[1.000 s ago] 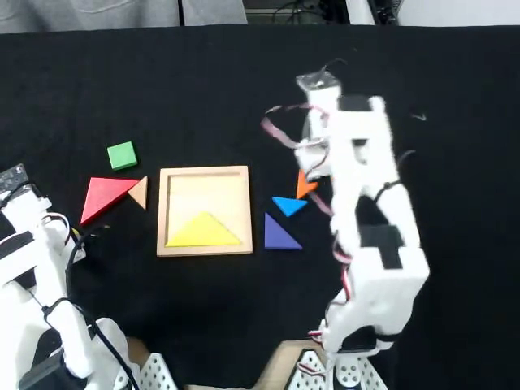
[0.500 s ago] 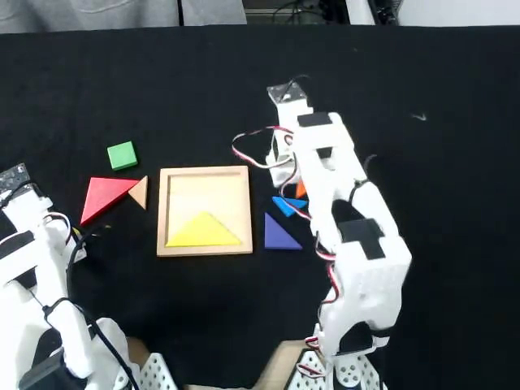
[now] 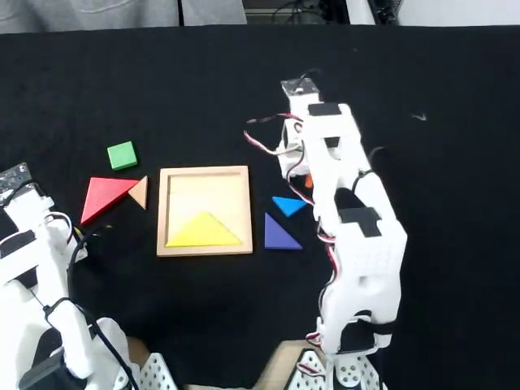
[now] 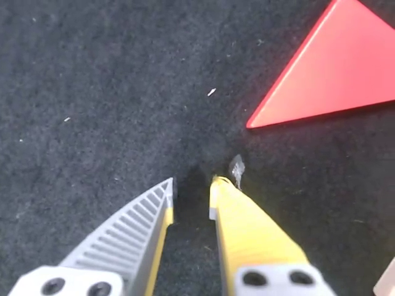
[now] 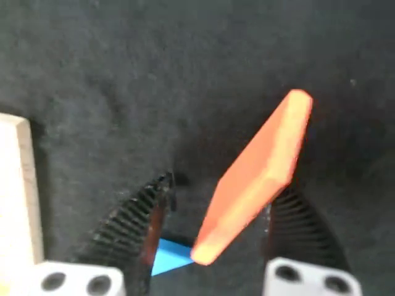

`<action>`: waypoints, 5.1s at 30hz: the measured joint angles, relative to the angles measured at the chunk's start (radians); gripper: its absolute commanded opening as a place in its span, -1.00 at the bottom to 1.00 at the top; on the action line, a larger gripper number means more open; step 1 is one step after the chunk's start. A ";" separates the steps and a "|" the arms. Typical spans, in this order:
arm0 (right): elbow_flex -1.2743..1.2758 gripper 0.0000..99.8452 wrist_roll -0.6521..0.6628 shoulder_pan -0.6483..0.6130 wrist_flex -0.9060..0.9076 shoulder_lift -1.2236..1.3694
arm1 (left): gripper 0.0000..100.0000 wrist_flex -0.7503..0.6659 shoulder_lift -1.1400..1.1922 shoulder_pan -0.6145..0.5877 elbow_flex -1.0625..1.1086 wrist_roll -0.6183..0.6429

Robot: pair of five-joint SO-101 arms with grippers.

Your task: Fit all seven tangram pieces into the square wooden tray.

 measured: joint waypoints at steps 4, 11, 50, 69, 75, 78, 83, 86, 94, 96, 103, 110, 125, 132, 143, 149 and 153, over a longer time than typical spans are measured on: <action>0.000 -0.53 0.006 0.026 0.014 0.002 | -0.79 0.000 0.000 0.000 0.000 0.000; -0.003 -0.53 0.017 0.078 0.015 0.002 | -0.79 0.000 0.000 0.000 0.000 0.000; -0.420 -0.87 -0.018 0.103 0.365 0.187 | -0.79 0.000 0.000 0.000 0.000 0.000; 0.473 -0.87 -0.114 -0.353 -0.020 -0.586 | -0.79 0.000 0.000 0.000 0.000 0.000; 0.387 -0.87 -0.359 -0.434 0.009 -0.414 | -0.79 0.000 0.000 0.000 0.000 0.000; 0.292 -0.87 -0.483 -0.451 0.049 -0.331 | -0.79 0.000 0.000 0.000 0.000 0.000; 0.239 -0.87 -0.519 -0.448 0.071 -0.244 | -0.79 0.000 0.000 0.000 0.000 0.000; 0.233 -0.87 -0.522 -0.446 0.069 -0.229 | -0.79 0.000 0.000 0.000 0.000 0.000; 0.233 -0.83 -0.568 -0.446 0.069 -0.229 | -0.79 0.000 0.000 0.000 0.000 0.000; 0.233 -0.69 -0.571 -0.451 0.069 -0.229 | -0.79 0.000 0.000 0.000 0.000 0.000; 0.233 -0.54 -0.572 -0.479 0.069 -0.229 | -0.79 0.000 0.000 0.000 0.000 0.000; 0.210 -0.64 -0.566 -0.496 0.075 -0.227 | -0.79 0.000 0.000 0.000 0.000 0.000; 0.310 -0.98 0.041 -0.247 0.219 -0.442 | -0.79 0.000 0.000 0.000 0.000 0.000; 0.655 -0.97 0.342 -0.247 0.002 -0.703 | -0.79 0.000 0.000 0.000 0.000 0.000; 0.875 -0.56 0.434 -0.264 -0.140 -0.732 | -0.79 0.000 0.000 0.000 0.000 0.000; 0.881 -0.50 0.410 -0.310 -0.138 -0.732 | -0.79 0.000 0.000 0.000 0.000 0.000; 0.925 -0.50 0.405 -0.353 -0.160 -0.732 | -0.79 0.000 0.000 0.000 0.000 0.000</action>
